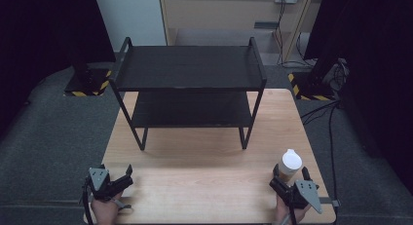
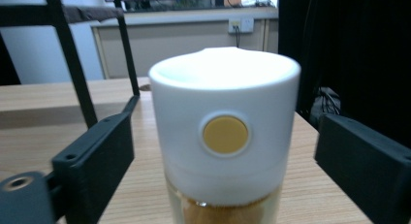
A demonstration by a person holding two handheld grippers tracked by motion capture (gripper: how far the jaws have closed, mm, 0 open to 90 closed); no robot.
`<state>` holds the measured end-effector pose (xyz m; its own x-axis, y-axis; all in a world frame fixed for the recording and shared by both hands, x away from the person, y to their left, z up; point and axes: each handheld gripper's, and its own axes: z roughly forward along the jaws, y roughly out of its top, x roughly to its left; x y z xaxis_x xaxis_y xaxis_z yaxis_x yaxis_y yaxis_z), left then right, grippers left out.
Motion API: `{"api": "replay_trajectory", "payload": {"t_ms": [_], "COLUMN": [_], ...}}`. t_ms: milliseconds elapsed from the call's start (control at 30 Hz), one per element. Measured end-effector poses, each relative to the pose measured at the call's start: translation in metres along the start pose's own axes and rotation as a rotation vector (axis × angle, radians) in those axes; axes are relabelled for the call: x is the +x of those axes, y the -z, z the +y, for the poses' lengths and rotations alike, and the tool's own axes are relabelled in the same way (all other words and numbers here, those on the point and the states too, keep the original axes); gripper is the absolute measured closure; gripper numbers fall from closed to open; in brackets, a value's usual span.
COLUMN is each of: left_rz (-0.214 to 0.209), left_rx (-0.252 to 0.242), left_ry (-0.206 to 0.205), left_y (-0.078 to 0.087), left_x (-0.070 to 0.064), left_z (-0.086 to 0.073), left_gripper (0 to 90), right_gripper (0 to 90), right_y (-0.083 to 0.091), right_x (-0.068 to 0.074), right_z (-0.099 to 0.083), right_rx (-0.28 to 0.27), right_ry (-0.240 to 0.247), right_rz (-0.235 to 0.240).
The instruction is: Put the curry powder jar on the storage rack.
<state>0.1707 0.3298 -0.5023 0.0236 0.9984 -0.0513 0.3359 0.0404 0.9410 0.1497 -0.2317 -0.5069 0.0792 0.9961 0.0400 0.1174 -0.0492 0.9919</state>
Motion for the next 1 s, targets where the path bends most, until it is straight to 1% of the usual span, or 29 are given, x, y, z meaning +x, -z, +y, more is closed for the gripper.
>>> {"api": "replay_trajectory", "payload": {"t_ms": [33,100,233,333,367,533,667,767,833,900,933,1000], "left_rz": [0.000,-0.001,-0.001,-0.003,-0.003,-0.005,-0.006,-0.010,-0.011,-0.014,-0.014,-0.014], "left_rx": [0.000,0.000,0.000,-0.001,-0.001,-0.001,-0.001,-0.004,-0.005,-0.007,-0.007,-0.009], "left_ry": [0.000,0.000,0.001,0.001,0.002,0.002,0.002,0.002,0.002,0.004,0.004,0.004], "left_y": [0.000,0.000,0.000,0.000,0.000,0.000,0.000,0.000,0.000,0.000,0.000,0.000], "left_x": [0.000,0.000,0.000,0.000,0.001,0.001,0.001,0.002,0.002,0.002,0.002,0.002], "left_z": [0.000,0.000,0.000,0.000,0.000,0.000,0.000,0.000,-0.001,-0.001,-0.001,-0.001], "left_gripper": [0.0,0.0,0.0,0.0,0.0,0.0,0.0,0.0,0.0,0.0,0.0,0.0], "right_gripper": [9.5,14.7,19.9,24.2,28.7,30.0,30.2,30.3,30.4,30.4,30.4,30.5], "right_y": [0.000,-0.004,-0.006,-0.006,-0.006,-0.006,-0.006,-0.005,0.000,0.005,0.005,0.011], "right_x": [0.000,0.003,0.011,0.016,0.017,0.021,0.021,0.019,0.024,0.028,0.028,0.034], "right_z": [0.000,0.003,0.006,0.007,0.007,0.007,0.009,0.010,0.012,0.017,0.017,0.028], "right_rx": [0.000,0.015,0.019,0.022,0.021,0.020,0.027,0.030,0.017,-0.001,-0.001,-0.021], "right_ry": [0.000,-0.020,-0.023,-0.035,-0.036,-0.016,-0.004,-0.005,0.010,0.012,0.012,0.009], "right_rz": [0.000,-0.015,-0.047,-0.066,-0.065,-0.081,-0.080,-0.065,-0.052,-0.033,-0.033,-0.002]}}
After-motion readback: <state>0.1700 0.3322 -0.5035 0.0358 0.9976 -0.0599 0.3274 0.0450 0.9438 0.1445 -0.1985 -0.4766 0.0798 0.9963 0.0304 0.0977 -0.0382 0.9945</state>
